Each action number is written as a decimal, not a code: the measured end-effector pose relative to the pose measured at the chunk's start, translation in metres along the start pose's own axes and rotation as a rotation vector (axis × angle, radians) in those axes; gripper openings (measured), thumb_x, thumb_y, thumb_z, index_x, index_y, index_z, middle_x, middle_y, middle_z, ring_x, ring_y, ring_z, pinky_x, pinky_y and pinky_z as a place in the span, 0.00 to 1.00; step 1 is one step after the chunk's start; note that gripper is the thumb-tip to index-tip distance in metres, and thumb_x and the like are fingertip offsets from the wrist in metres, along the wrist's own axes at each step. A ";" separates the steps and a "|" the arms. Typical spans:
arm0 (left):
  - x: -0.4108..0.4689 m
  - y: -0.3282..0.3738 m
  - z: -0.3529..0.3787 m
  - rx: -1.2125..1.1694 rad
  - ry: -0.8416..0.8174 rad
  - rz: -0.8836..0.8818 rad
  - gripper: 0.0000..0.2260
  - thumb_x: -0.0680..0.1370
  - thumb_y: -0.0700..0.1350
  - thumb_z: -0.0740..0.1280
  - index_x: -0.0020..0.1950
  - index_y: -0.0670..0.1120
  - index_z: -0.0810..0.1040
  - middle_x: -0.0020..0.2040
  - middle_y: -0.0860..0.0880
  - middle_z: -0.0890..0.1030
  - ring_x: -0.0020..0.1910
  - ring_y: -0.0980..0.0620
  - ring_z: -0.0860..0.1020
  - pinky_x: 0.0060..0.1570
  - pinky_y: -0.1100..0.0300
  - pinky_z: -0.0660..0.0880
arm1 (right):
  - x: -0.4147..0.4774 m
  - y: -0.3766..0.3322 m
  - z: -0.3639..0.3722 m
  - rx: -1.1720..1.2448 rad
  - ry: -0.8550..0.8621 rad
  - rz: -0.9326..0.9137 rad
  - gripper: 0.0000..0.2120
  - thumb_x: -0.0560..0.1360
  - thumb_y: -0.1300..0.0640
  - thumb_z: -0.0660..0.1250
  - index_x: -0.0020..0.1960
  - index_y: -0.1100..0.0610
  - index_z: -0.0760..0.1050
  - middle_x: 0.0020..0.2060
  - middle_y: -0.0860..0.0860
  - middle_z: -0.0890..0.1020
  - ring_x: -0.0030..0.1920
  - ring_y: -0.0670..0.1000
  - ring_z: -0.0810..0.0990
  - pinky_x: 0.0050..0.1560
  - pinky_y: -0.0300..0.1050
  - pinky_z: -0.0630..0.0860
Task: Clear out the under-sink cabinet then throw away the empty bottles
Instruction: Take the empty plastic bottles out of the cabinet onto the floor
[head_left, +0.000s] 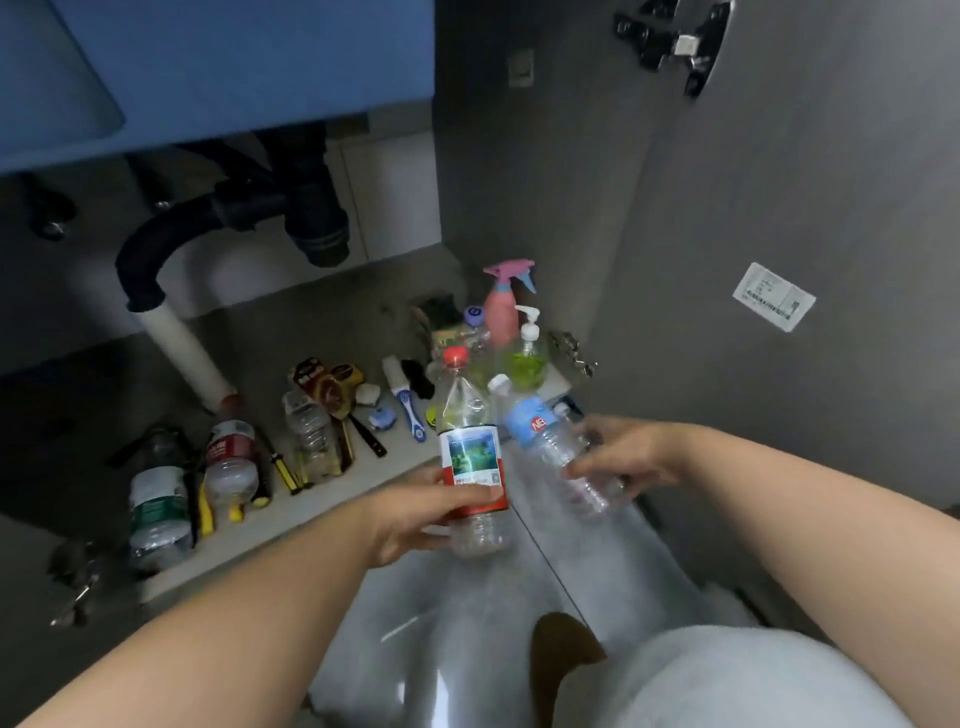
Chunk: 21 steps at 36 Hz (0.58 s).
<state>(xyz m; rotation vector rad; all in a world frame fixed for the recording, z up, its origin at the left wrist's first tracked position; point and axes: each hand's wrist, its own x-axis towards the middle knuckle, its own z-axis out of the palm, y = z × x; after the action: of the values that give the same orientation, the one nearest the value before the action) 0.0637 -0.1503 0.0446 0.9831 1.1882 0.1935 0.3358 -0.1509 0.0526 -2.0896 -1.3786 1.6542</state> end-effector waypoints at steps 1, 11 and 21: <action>0.006 -0.010 0.004 0.017 0.016 -0.024 0.19 0.73 0.50 0.77 0.63 0.53 0.80 0.56 0.50 0.86 0.60 0.48 0.82 0.67 0.48 0.75 | 0.005 0.018 0.003 -0.026 0.029 0.033 0.13 0.73 0.56 0.75 0.53 0.48 0.74 0.40 0.50 0.80 0.36 0.49 0.79 0.35 0.43 0.78; 0.067 -0.112 0.040 -0.015 0.091 -0.256 0.19 0.70 0.46 0.80 0.59 0.45 0.83 0.50 0.43 0.87 0.48 0.47 0.85 0.40 0.56 0.82 | 0.084 0.115 0.074 -0.179 0.376 0.124 0.33 0.70 0.46 0.76 0.69 0.57 0.68 0.60 0.57 0.78 0.57 0.56 0.79 0.53 0.42 0.74; 0.153 -0.130 0.054 -0.021 0.271 -0.205 0.28 0.70 0.48 0.80 0.66 0.44 0.75 0.56 0.43 0.84 0.53 0.43 0.84 0.51 0.42 0.83 | 0.155 0.112 0.094 -0.580 0.534 0.084 0.34 0.74 0.42 0.68 0.73 0.58 0.62 0.72 0.57 0.67 0.70 0.59 0.67 0.61 0.53 0.75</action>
<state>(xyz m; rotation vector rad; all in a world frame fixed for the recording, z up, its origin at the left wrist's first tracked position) 0.1260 -0.1643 -0.1529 0.8275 1.5234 0.1793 0.3168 -0.1420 -0.1598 -2.6426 -1.7072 0.6420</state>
